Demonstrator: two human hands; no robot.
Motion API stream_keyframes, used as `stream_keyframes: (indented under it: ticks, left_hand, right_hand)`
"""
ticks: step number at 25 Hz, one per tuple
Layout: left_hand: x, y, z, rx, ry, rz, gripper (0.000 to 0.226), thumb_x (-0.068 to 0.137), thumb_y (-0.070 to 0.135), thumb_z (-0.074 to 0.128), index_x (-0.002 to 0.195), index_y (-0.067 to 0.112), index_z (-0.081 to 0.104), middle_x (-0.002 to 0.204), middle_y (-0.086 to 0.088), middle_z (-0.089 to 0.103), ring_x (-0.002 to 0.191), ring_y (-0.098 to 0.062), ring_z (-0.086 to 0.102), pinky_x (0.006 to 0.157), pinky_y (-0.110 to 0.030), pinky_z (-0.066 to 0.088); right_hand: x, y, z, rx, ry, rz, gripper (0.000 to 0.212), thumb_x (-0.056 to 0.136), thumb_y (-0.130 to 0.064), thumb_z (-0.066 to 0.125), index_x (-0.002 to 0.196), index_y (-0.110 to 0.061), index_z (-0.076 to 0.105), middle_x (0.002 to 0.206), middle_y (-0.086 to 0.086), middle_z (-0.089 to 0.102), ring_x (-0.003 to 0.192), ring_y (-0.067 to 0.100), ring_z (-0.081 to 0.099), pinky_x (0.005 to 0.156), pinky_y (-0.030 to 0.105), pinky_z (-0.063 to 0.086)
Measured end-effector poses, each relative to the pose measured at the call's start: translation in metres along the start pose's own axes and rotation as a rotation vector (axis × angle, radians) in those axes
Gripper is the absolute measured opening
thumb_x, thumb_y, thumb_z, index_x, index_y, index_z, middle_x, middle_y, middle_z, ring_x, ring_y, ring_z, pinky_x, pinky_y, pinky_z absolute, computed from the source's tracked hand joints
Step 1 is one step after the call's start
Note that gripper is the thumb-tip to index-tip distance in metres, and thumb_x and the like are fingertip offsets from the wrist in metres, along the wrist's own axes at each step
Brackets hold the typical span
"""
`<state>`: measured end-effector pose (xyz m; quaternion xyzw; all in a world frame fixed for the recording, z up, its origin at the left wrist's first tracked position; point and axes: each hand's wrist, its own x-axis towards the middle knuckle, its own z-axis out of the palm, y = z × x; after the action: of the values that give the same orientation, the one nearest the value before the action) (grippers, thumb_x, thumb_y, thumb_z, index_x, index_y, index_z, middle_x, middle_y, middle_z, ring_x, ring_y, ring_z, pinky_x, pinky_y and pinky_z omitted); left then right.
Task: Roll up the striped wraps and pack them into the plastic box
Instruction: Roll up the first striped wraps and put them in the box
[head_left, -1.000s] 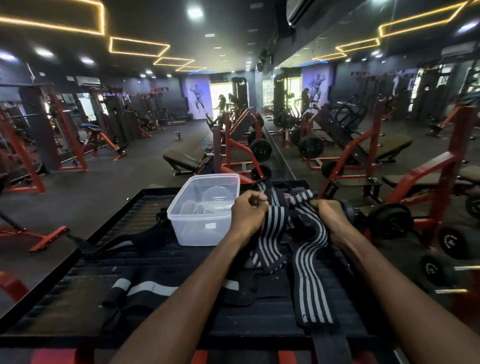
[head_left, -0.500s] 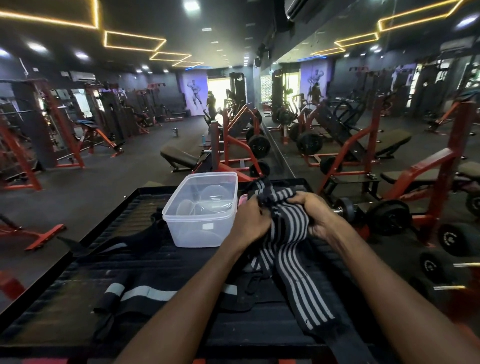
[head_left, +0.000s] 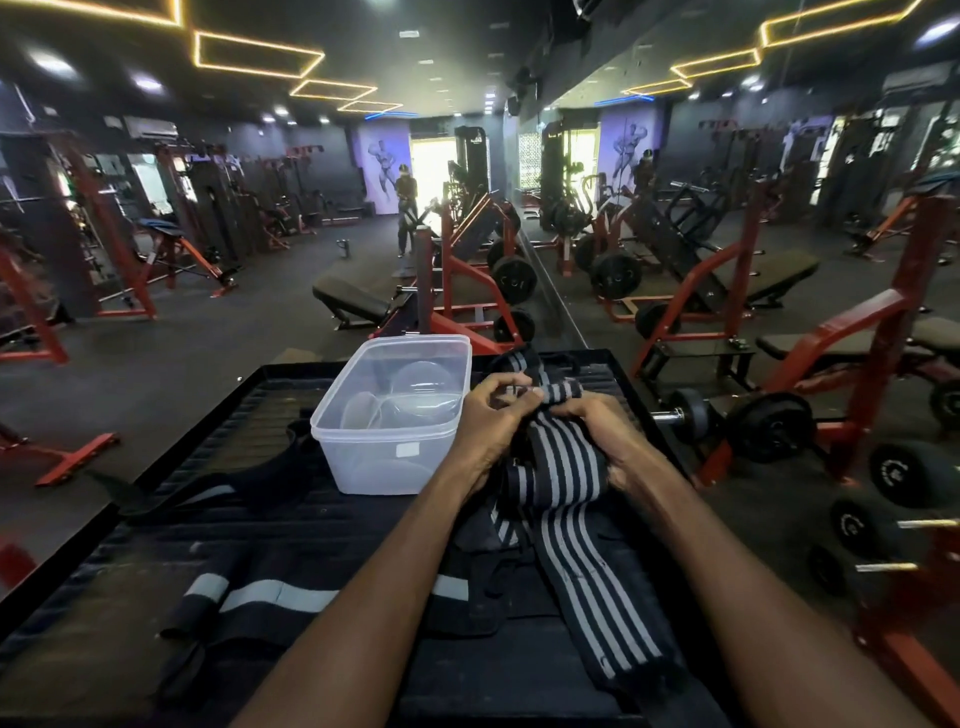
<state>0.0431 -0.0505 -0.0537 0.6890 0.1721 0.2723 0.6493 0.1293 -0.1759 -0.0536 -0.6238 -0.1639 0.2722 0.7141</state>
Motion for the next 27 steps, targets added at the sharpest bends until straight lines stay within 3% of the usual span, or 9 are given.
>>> stream_keyframes:
  ticks: [2,4,6,9,13,17,19,23,27]
  left_hand:
    - [0.004,-0.003,0.0,0.055,-0.001,0.017,0.002,0.085,0.026,0.077,0.085,0.026,0.079,0.113,-0.008,0.073,0.103,-0.018,0.071,0.101,-0.038,0.054]
    - [0.01,-0.012,0.001,0.072,-0.03,-0.026,0.013,0.082,0.037,0.076,0.084,0.025,0.08,0.123,-0.013,0.069,0.112,-0.022,0.069,0.105,-0.045,0.052]
    - [0.01,-0.02,0.003,0.112,-0.044,-0.041,0.027,0.08,0.048,0.075,0.087,0.022,0.08,0.132,-0.016,0.064,0.112,-0.018,0.068,0.106,-0.041,0.051]
    - [0.003,-0.023,0.004,0.045,-0.058,-0.011,0.013,0.092,0.024,0.073,0.093,0.012,0.077,0.104,-0.006,0.075,0.09,-0.006,0.069,0.091,-0.024,0.051]
    - [0.005,-0.024,-0.009,0.018,-0.154,0.052,0.007,0.089,0.01,0.075,0.095,0.01,0.075,0.092,0.002,0.075,0.088,-0.005,0.069,0.083,-0.017,0.051]
    - [0.005,-0.02,-0.011,0.149,-0.171,0.08,0.007,0.092,0.011,0.072,0.098,0.007,0.075,0.085,0.002,0.074,0.072,0.001,0.067,0.067,-0.014,0.053]
    - [0.005,-0.018,-0.012,0.167,-0.186,0.064,0.007,0.095,0.012,0.068,0.098,0.007,0.074,0.083,0.001,0.074,0.066,-0.009,0.066,0.061,-0.023,0.056]
    - [0.009,-0.016,-0.013,0.292,-0.202,0.105,0.013,0.1,0.011,0.061,0.093,0.013,0.072,0.081,-0.001,0.07,0.063,-0.015,0.063,0.063,-0.032,0.059]
    - [0.007,-0.016,-0.011,0.269,-0.116,0.154,0.011,0.098,0.012,0.063,0.104,0.005,0.07,0.09,-0.003,0.069,0.073,-0.007,0.062,0.057,-0.009,0.049]
  right_hand:
    - [0.003,0.001,-0.001,-0.076,0.037,-0.123,0.018,0.084,-0.001,0.065,0.1,-0.005,0.072,0.094,0.008,0.076,0.085,0.018,0.072,0.076,0.028,0.054]
    - [0.007,0.001,-0.003,-0.178,0.087,-0.275,0.016,0.081,-0.005,0.075,0.095,-0.011,0.071,0.093,-0.003,0.071,0.09,0.01,0.065,0.083,0.026,0.049]
    - [0.007,0.004,-0.004,-0.244,0.089,-0.361,0.017,0.081,-0.005,0.077,0.096,-0.007,0.069,0.094,-0.001,0.069,0.093,0.012,0.064,0.084,0.026,0.049]
    - [0.006,0.008,-0.002,-0.314,0.118,-0.396,0.014,0.084,-0.006,0.075,0.094,0.001,0.068,0.103,0.013,0.071,0.099,0.022,0.068,0.079,0.019,0.051]
    - [0.009,0.011,-0.001,-0.359,0.134,-0.39,0.015,0.086,-0.007,0.073,0.095,0.004,0.069,0.122,0.015,0.065,0.113,0.014,0.059,0.073,0.004,0.045]
    - [0.013,0.009,-0.007,-0.429,0.073,-0.385,0.017,0.092,-0.017,0.068,0.095,-0.001,0.071,0.124,0.022,0.064,0.123,0.027,0.056,0.09,0.022,0.046]
    - [0.015,0.002,-0.01,-0.47,0.012,-0.333,0.019,0.094,-0.021,0.066,0.092,-0.004,0.073,0.118,0.015,0.068,0.117,0.022,0.06,0.091,0.026,0.043]
    - [0.022,-0.017,-0.011,-0.59,-0.124,-0.309,0.014,0.091,-0.019,0.069,0.078,-0.019,0.074,0.079,-0.002,0.072,0.08,0.011,0.063,0.083,0.034,0.047]
    - [0.018,-0.007,-0.001,-0.449,-0.018,-0.38,0.009,0.088,-0.009,0.071,0.082,-0.015,0.075,0.08,-0.003,0.071,0.075,0.003,0.062,0.076,0.021,0.048]
